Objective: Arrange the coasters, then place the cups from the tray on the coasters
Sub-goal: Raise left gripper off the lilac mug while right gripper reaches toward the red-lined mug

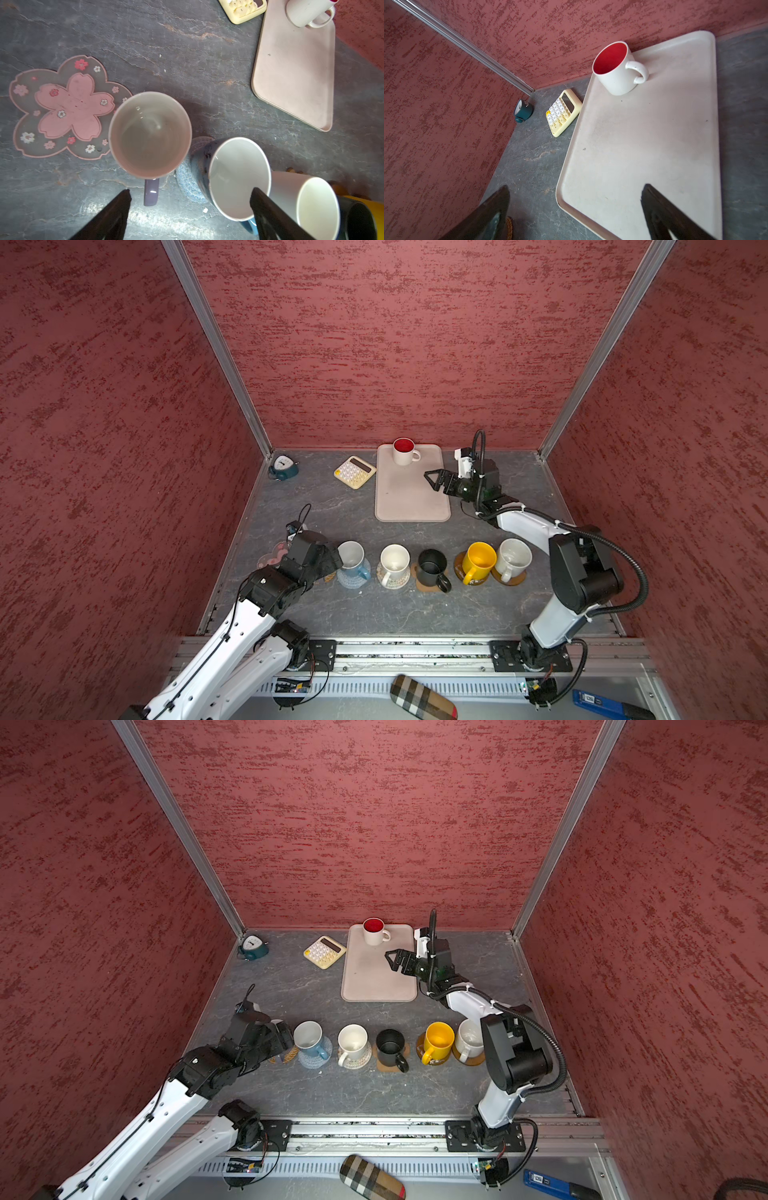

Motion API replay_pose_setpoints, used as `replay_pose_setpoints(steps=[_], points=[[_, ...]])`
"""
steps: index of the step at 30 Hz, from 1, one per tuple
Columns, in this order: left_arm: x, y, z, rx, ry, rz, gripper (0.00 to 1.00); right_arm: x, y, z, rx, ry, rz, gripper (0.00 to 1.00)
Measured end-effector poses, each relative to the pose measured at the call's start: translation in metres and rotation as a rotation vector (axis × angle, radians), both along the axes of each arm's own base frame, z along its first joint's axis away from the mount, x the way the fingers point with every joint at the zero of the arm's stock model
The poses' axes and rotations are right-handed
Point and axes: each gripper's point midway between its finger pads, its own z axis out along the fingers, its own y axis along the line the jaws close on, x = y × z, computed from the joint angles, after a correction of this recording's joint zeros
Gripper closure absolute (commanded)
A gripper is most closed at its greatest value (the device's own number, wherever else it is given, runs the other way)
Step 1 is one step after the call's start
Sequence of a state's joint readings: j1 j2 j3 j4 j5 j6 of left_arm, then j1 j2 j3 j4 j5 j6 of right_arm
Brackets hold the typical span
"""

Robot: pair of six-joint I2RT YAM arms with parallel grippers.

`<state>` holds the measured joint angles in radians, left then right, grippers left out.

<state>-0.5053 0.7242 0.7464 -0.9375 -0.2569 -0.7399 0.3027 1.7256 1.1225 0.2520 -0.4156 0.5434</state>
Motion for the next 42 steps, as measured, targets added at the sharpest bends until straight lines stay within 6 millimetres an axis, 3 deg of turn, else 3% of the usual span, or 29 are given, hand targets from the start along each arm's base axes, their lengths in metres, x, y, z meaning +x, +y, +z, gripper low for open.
replay_pose_setpoints(steps=[4, 11, 14, 20, 29, 42], points=[[0.005, -0.008, 0.016, -0.008, -0.009, -0.043, 0.00, 0.017, 0.003, 0.003, 0.008, 0.000, 0.014, 0.01], [0.018, -0.021, 0.057, -0.023, -0.091, -0.110, 0.00, 0.053, -0.010, -0.019, 0.012, 0.062, 0.008, 0.02], [0.026, -0.026, 0.065, -0.015, -0.113, -0.136, 0.00, 0.072, -0.009, -0.024, 0.013, 0.071, 0.018, 0.05], [0.039, -0.036, 0.063, 0.005, -0.124, -0.175, 0.00, 0.111, -0.002, -0.035, 0.013, 0.079, 0.050, 0.10], [0.059, -0.042, 0.051, 0.028, -0.157, -0.196, 0.00, 0.159, 0.010, -0.068, 0.030, 0.105, 0.090, 0.13], [0.090, -0.041, 0.034, 0.023, -0.174, -0.178, 0.00, 0.199, 0.023, -0.083, 0.134, 0.055, 0.130, 0.13]])
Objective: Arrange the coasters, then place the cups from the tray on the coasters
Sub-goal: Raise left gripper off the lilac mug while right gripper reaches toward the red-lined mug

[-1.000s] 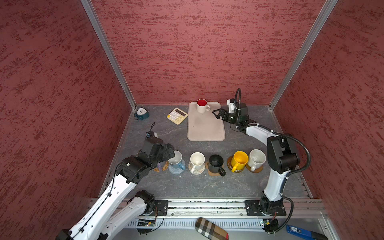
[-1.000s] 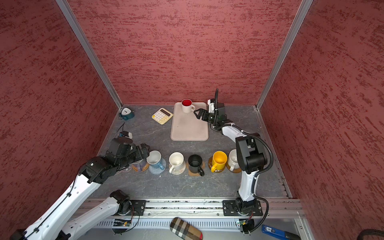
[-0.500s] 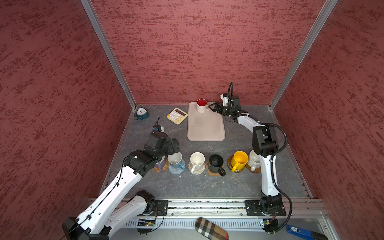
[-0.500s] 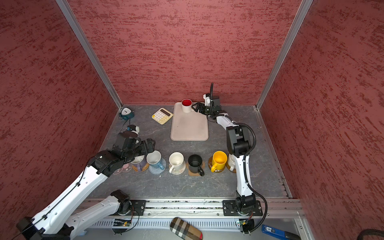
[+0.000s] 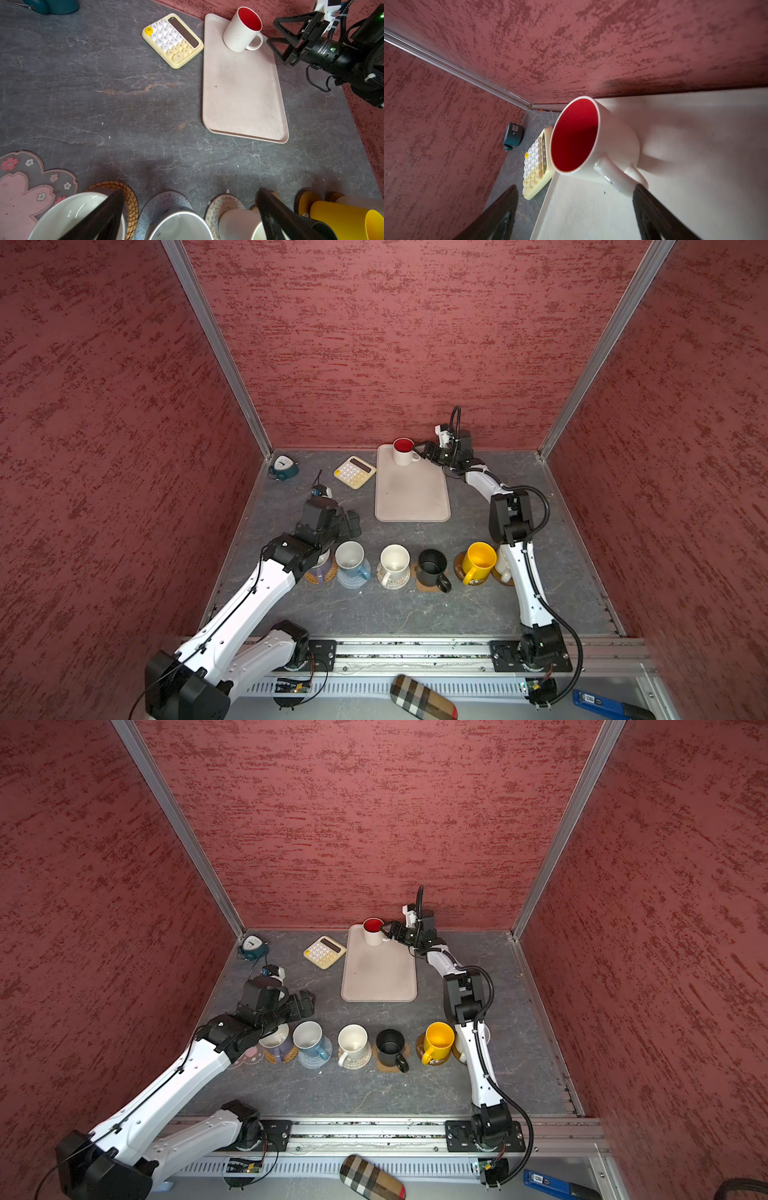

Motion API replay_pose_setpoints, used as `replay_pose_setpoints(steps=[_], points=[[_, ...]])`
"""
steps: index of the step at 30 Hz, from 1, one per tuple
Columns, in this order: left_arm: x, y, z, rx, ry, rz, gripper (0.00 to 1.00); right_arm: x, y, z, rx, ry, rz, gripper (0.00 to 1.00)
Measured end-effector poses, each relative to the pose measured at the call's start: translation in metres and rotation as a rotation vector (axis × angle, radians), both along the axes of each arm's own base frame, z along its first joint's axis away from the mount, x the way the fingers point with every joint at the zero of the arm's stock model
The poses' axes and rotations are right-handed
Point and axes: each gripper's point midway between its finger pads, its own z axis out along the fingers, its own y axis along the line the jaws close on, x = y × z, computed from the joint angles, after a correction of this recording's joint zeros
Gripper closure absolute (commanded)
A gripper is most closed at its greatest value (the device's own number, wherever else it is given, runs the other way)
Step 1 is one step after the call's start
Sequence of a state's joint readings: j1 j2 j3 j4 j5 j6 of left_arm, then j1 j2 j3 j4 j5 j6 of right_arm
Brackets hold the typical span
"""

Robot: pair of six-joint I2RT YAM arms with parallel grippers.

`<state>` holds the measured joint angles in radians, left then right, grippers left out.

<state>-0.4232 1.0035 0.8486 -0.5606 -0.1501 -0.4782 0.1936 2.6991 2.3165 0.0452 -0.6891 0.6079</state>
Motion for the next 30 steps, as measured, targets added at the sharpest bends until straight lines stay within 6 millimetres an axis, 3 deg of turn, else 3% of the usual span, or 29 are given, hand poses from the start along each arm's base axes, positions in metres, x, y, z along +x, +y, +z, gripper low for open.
replay_pose_setpoints(steps=[7, 19, 27, 30], points=[[0.006, 0.001, -0.015, -0.006, 0.021, 0.001, 0.00, 0.010, 0.002, -0.010, 0.030, -0.013, -0.008, 0.13], [0.011, 0.004, -0.025, -0.011, 0.046, 0.011, 0.00, 0.010, 0.005, -0.005, 0.047, -0.056, 0.013, 0.15], [0.005, 0.007, -0.025, -0.017, 0.036, 0.014, 0.00, -0.007, 0.009, -0.045, 0.024, 0.005, 0.050, 0.15], [0.003, 0.008, -0.022, -0.023, 0.027, 0.017, 0.00, -0.012, 0.012, -0.045, 0.018, 0.000, 0.066, 0.15]])
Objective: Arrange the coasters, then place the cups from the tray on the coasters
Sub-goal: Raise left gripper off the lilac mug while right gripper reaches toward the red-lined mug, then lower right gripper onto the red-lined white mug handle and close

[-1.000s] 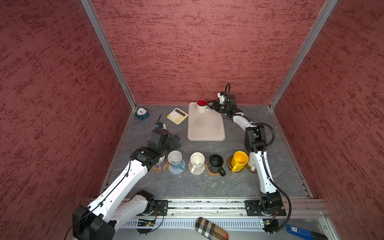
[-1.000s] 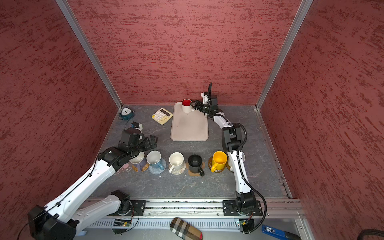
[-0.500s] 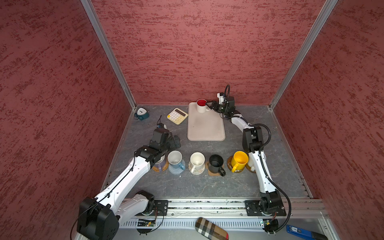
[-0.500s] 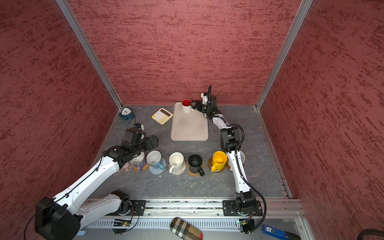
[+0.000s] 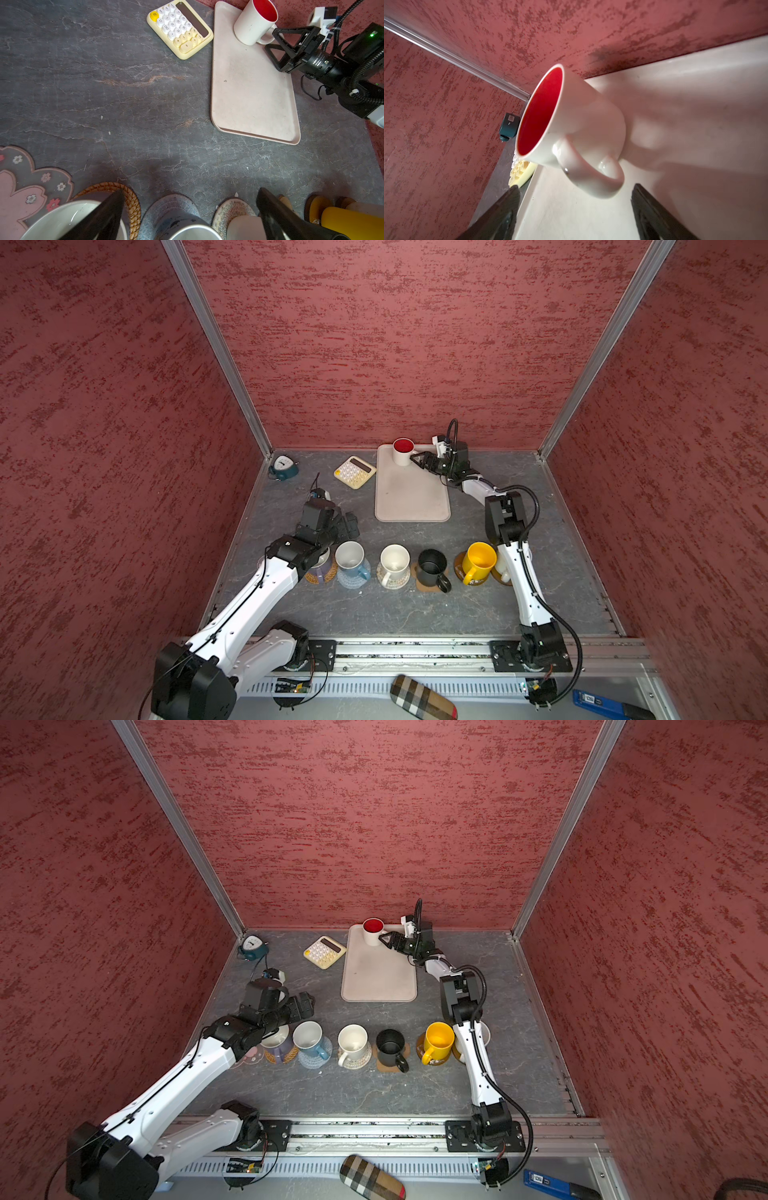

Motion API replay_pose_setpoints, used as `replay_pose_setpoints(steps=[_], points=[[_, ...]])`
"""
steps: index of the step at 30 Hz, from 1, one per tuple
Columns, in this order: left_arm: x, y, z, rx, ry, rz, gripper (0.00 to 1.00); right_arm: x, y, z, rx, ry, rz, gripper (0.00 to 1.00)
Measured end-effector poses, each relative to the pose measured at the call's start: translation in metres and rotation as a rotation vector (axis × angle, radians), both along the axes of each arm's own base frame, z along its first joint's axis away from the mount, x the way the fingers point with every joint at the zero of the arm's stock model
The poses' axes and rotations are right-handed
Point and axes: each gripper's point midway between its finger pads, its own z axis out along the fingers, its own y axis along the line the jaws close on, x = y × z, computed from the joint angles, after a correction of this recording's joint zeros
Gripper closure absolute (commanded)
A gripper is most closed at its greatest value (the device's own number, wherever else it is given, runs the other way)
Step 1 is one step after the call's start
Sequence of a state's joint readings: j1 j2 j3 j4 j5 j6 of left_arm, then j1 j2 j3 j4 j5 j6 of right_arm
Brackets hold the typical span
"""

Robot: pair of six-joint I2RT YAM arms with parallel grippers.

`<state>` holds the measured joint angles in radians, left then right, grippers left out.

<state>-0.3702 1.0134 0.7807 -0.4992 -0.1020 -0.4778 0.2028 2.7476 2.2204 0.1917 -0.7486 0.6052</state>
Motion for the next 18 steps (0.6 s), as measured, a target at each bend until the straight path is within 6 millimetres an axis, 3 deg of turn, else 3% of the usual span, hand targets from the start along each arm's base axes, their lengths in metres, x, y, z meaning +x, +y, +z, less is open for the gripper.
replay_pose_setpoints(steps=[9, 18], points=[[-0.005, 0.002, 0.006, -0.013, -0.023, 0.004, 0.00, -0.015, 0.014, 0.019, -0.055, -0.058, 0.042, 0.15], [-0.010, 0.005, 0.006, -0.013, -0.030, 0.007, 0.00, -0.028, 0.004, 0.024, -0.132, -0.070, 0.006, 0.08]])
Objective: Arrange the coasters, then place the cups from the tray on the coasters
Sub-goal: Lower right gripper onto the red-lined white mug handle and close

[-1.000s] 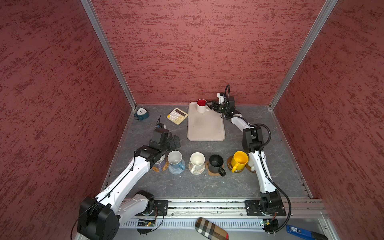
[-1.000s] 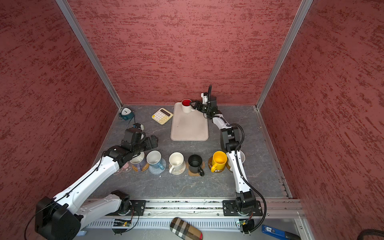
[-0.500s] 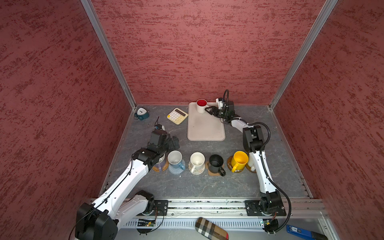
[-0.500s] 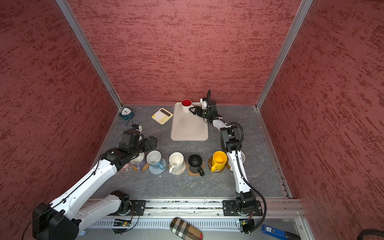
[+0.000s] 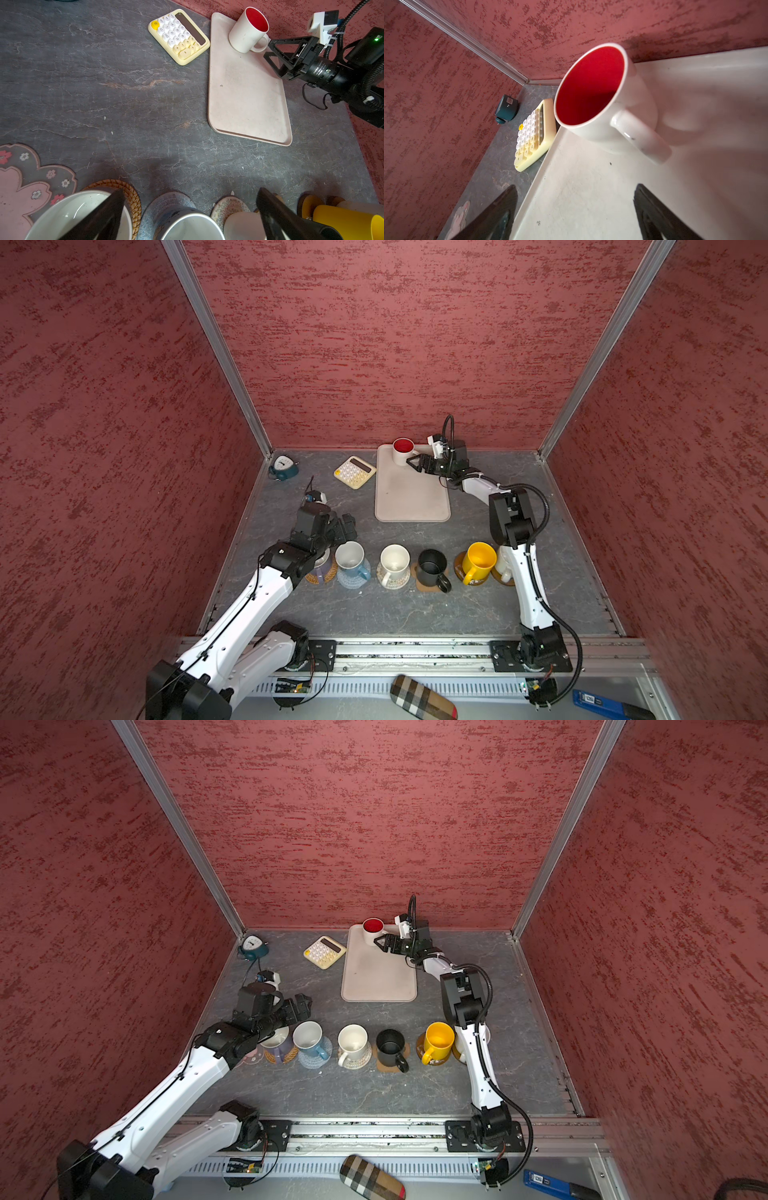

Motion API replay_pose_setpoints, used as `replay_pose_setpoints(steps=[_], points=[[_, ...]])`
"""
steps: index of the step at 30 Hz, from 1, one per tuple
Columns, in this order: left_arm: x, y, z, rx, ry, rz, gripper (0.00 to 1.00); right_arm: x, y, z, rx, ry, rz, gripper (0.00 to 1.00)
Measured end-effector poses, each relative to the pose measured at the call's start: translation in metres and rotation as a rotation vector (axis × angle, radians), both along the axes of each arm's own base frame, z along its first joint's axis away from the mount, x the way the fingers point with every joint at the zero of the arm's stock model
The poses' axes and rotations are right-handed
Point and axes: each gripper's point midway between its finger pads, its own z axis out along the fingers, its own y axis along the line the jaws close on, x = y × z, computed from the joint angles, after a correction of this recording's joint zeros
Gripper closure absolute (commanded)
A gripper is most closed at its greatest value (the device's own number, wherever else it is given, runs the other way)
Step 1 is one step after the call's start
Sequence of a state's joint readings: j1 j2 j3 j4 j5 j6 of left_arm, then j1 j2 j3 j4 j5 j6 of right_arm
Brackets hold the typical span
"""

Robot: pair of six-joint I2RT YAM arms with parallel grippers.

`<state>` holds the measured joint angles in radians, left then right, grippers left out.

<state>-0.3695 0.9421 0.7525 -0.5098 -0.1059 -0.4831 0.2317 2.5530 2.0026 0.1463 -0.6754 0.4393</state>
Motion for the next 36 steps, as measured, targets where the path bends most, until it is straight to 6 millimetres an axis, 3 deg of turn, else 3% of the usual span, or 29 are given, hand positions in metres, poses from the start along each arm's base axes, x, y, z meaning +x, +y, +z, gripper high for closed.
replay_pose_setpoints(steps=[6, 11, 15, 18, 26, 36], points=[[0.000, 0.001, -0.002, 0.004, 0.005, 0.001, 0.00, 0.008, -0.007, 0.005, -0.017, -0.021, -0.035, 0.07], [0.001, 0.003, -0.003, 0.005, 0.010, 0.008, 0.00, 0.031, -0.006, 0.044, 0.009, -0.123, -0.040, 0.07], [0.001, 0.003, -0.006, 0.009, 0.017, 0.008, 0.00, 0.043, -0.007, 0.059, 0.029, -0.169, -0.045, 0.06], [0.002, 0.003, -0.009, 0.015, 0.026, 0.007, 0.00, 0.048, -0.006, 0.051, 0.043, -0.162, -0.046, 0.06], [0.004, 0.002, -0.016, 0.024, 0.050, 0.005, 0.00, 0.045, -0.002, 0.004, 0.067, -0.069, -0.022, 0.07], [0.005, 0.000, -0.016, 0.010, 0.050, -0.002, 0.00, 0.039, 0.005, 0.005, 0.084, -0.072, 0.021, 0.09]])
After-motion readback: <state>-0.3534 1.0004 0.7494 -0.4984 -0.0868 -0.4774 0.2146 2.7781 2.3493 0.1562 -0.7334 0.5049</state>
